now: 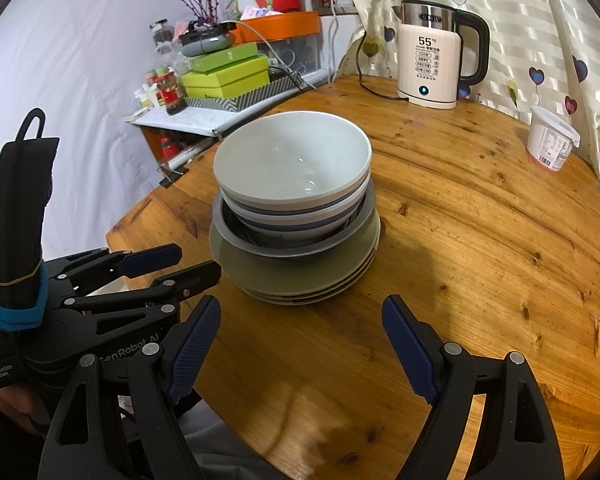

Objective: Organize plates and bowls

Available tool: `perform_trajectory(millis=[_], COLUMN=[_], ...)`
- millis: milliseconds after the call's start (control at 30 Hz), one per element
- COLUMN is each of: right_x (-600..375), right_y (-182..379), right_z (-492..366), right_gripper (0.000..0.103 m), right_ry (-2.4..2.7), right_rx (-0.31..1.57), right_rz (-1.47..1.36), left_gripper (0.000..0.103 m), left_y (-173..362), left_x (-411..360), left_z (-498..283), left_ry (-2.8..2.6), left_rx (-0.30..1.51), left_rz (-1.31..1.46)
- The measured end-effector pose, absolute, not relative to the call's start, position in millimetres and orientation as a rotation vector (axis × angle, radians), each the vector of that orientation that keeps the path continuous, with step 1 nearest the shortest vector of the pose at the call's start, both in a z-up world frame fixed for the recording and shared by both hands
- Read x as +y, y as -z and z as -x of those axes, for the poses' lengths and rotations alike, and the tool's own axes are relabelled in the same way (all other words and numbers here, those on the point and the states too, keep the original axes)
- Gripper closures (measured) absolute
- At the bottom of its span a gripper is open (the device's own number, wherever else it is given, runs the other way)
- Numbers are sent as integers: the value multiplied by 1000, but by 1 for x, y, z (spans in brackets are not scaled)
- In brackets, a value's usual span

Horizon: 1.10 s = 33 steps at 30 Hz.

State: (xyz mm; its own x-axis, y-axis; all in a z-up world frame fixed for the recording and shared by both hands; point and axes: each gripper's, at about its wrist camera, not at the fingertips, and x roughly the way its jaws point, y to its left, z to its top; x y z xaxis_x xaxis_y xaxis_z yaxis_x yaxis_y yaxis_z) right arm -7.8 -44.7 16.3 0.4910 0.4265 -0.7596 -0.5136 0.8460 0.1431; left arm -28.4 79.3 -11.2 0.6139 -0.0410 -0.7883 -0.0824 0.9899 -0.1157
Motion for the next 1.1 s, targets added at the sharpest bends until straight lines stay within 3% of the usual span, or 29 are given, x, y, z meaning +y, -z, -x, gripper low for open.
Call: perform_trajectory(millis=[1100], right_x=[-42], right_y=[-17], right_z=[11], right_gripper=[19], right_ry=[-571], right_rx=[893], right_rz=[110], left_gripper=[56], left_y=[14], left_x=[74], left_z=[28], left_ry=[-20], left_rx=[922], left_rz=[146])
